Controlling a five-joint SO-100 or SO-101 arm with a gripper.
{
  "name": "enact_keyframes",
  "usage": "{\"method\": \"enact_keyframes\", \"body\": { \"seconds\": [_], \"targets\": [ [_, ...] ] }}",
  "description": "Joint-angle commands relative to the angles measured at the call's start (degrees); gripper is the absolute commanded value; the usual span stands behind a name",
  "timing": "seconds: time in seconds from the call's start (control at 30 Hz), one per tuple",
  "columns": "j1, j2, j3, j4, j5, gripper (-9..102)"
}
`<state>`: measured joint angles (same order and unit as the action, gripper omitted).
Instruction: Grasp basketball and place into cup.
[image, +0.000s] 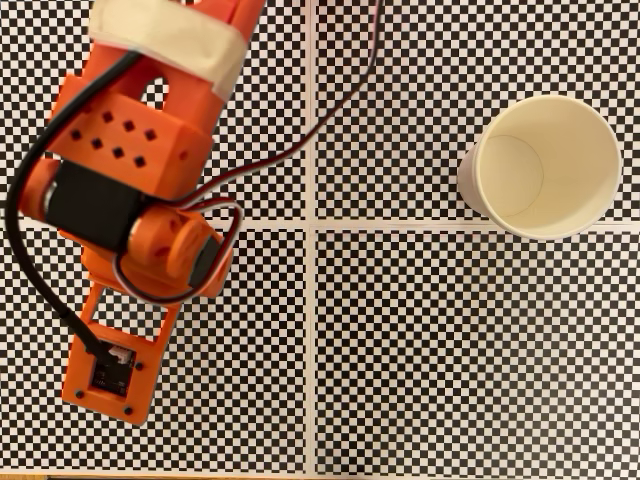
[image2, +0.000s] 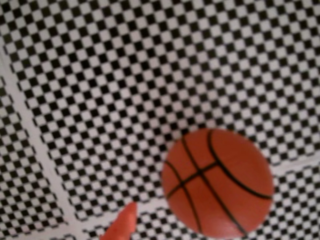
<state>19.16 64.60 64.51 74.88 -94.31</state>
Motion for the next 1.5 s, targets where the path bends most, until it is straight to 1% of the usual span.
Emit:
{"method": "enact_keyframes", "body": {
  "seconds": [0.0, 0.53, 0.93, 1.1, 1.47],
  "targets": [
    [-0.2, -0.2, -3.3, 0.2, 0.4, 59],
    [0.3, -8.7, -10.6, 0.2, 1.8, 59],
    [1.0, -11.5, -12.5, 0.2, 2.0, 59],
    [1.5, -11.7, -12.4, 0.4, 1.4, 51],
    [1.7, -12.6, -12.6, 0.6, 3.5, 35]
  ]
}}
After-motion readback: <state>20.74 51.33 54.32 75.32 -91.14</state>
